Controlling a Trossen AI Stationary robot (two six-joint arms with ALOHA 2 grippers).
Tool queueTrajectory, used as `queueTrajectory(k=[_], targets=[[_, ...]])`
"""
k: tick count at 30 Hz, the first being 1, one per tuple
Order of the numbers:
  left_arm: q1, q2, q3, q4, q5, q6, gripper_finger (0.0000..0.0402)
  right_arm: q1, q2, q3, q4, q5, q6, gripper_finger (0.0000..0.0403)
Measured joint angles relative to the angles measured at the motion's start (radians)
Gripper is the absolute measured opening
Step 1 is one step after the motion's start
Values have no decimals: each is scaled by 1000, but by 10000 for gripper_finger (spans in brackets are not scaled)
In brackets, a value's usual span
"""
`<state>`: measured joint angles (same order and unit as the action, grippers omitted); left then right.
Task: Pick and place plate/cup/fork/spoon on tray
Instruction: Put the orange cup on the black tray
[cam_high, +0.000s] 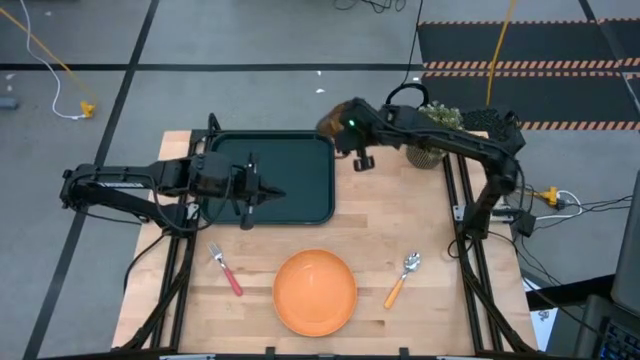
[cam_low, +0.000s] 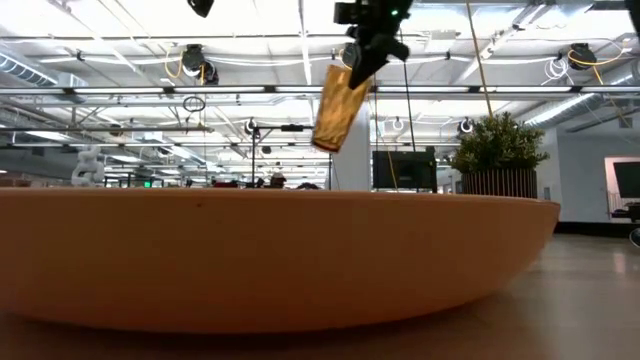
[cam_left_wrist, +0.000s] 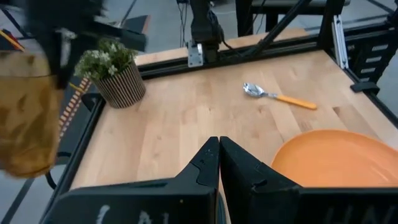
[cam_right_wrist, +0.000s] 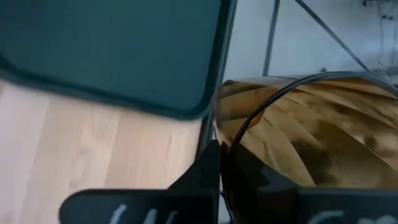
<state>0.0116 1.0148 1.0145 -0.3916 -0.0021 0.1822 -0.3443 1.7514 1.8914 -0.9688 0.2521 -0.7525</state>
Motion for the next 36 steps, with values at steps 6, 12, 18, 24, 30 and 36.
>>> queueTrajectory(k=[6,12,18,24,30,36], targets=[[0,-1,0,-11,0,0,17,-49,112,144,3,-74,-56,0],[0,-1,0,-9,0,1,17,-69,189,192,35,-137,-90,0],[0,-1,0,3,-1,20,17,-77,234,194,41,-216,-51,0],[0,-1,0,35,-1,23,17,-94,244,190,15,-296,11,0],[0,-1,0,51,-1,23,17,-130,243,176,3,-381,68,0],[0,-1,0,51,-1,22,17,-161,242,110,21,-414,112,0]])
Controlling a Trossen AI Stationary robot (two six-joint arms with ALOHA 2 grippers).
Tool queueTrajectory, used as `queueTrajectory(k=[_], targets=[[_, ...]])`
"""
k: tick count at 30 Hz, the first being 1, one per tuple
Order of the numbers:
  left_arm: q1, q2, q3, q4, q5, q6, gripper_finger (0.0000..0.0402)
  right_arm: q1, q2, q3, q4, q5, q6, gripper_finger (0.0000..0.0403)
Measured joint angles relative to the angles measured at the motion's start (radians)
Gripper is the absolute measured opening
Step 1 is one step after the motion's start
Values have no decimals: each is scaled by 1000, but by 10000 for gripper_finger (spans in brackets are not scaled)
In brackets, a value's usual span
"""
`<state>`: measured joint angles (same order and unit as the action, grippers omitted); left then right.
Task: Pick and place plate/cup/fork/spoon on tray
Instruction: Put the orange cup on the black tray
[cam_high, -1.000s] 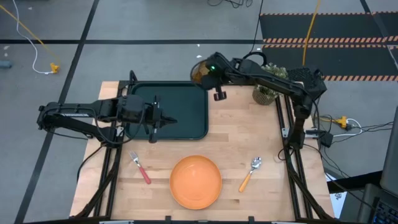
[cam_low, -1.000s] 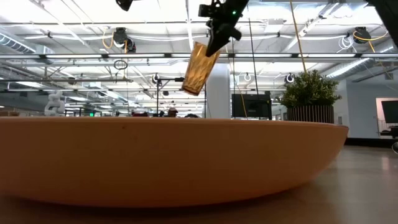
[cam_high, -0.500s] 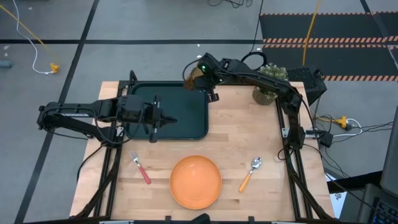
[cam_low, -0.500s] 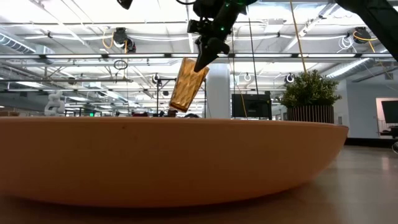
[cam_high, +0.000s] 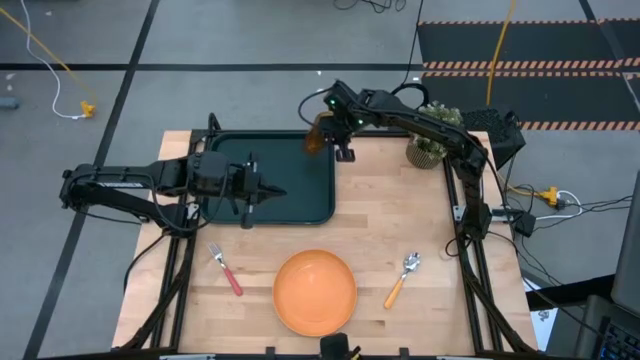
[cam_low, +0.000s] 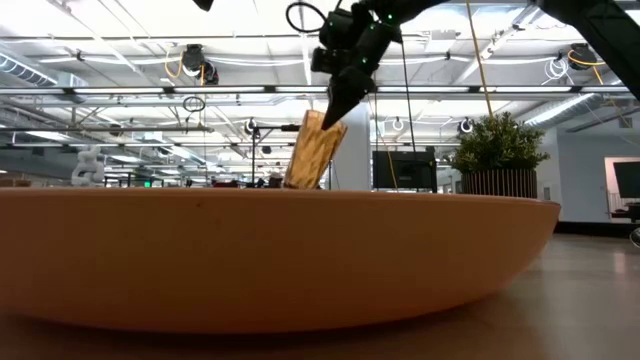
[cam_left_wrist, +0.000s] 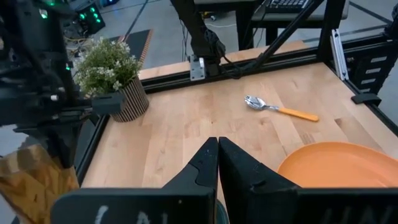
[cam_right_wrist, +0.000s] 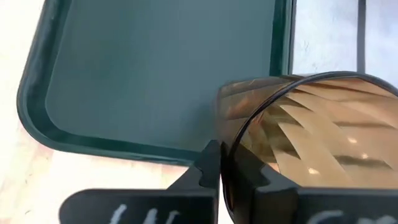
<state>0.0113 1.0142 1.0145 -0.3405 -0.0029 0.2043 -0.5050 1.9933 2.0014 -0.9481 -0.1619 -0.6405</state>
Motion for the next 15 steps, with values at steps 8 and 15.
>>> queueTrajectory(k=[8,15], targets=[[0,0,0,0,0,0,17,-6,1,-102,66,3,1,0],[0,0,0,0,0,0,17,-6,1,-155,99,10,1,3]])
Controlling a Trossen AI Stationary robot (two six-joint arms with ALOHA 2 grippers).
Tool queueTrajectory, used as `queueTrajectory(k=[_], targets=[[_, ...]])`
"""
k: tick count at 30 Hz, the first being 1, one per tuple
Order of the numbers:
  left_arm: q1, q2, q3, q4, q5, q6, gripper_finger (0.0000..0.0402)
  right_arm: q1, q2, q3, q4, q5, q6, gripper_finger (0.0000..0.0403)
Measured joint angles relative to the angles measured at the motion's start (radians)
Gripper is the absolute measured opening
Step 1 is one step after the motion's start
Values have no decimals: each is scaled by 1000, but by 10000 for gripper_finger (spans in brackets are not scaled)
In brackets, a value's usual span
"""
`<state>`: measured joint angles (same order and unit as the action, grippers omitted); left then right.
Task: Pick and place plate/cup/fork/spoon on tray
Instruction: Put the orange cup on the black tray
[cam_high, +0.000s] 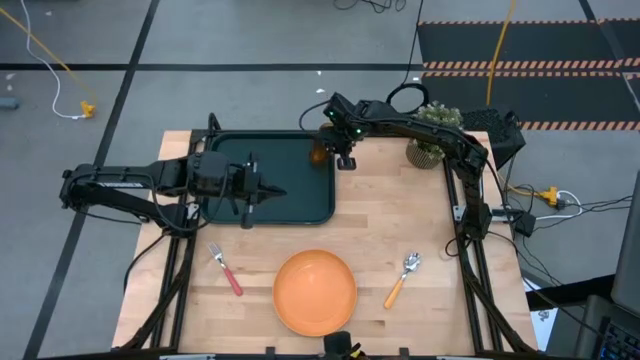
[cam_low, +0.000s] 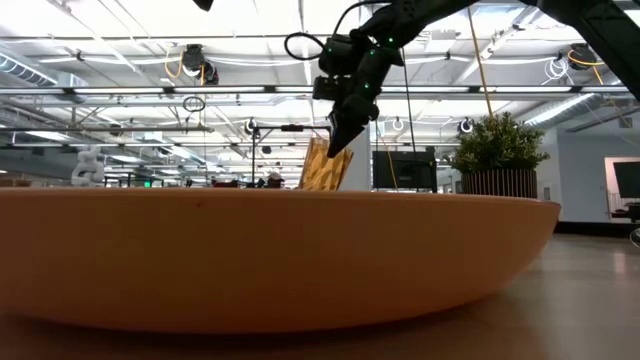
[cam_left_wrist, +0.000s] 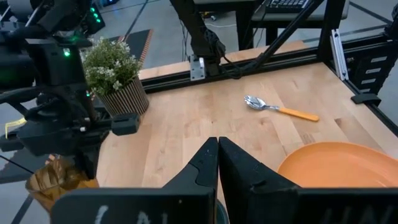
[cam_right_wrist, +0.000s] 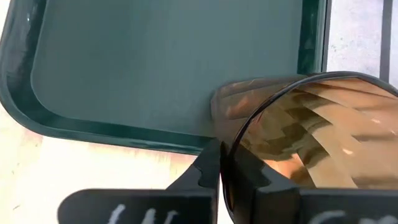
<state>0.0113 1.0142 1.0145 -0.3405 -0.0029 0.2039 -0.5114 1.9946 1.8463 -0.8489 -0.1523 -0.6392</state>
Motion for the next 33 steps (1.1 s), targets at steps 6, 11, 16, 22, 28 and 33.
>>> queueTrajectory(k=[6,11,16,22,28,33], targets=[[0,0,0,0,0,1,17,0,0,-13,40,52,0,11],[0,0,0,0,0,1,17,-1,0,-13,79,52,-2,31],[0,0,0,0,0,2,17,0,0,-13,102,52,-9,50],[0,0,0,0,0,2,17,0,0,-13,123,52,-9,73],[0,0,0,0,0,2,17,0,0,-13,142,52,-3,97],[0,0,0,0,0,4,17,6,0,-13,147,51,14,117]])
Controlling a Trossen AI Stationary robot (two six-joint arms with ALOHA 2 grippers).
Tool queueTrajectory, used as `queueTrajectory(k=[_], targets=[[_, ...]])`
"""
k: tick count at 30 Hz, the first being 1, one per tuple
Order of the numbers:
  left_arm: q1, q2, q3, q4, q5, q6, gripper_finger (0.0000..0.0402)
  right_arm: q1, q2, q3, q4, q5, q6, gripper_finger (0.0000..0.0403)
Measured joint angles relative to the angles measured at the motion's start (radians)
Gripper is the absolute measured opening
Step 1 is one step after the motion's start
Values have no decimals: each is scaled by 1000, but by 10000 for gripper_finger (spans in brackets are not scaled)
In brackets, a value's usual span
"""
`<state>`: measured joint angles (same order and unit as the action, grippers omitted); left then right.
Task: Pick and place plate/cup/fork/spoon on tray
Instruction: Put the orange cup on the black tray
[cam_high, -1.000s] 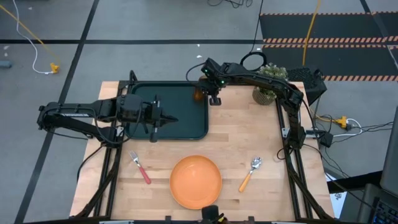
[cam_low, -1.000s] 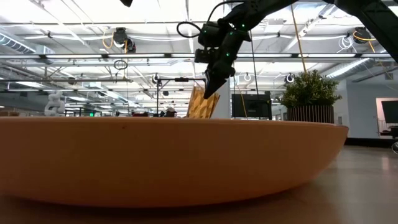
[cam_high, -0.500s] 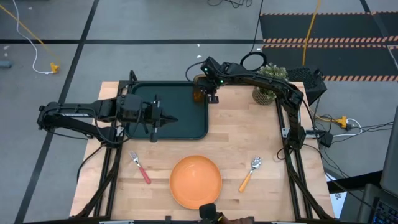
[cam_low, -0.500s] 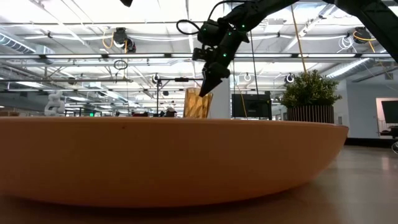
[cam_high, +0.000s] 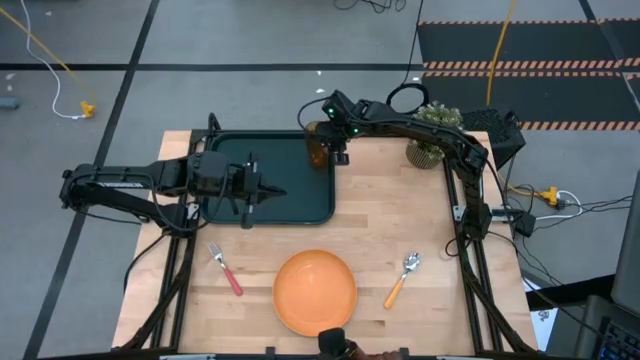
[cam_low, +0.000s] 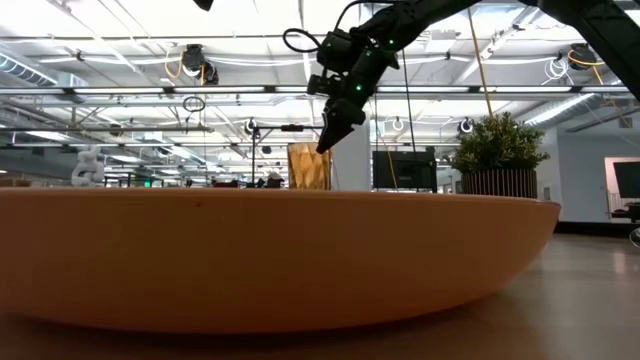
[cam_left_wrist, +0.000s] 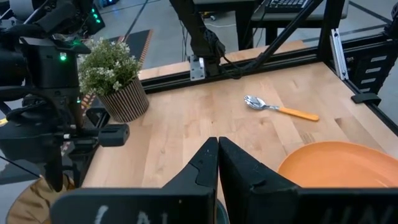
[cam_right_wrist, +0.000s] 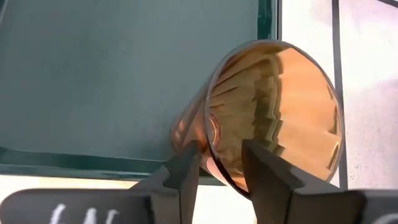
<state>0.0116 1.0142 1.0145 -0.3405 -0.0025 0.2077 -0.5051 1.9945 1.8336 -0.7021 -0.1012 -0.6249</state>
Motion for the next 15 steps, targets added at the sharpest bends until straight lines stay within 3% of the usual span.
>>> queueTrajectory(k=[7,15], targets=[[0,0,0,0,0,19,17,27,-10,0,35,3,69,145],[0,0,0,0,0,20,17,73,-49,1,68,153,81,177]])
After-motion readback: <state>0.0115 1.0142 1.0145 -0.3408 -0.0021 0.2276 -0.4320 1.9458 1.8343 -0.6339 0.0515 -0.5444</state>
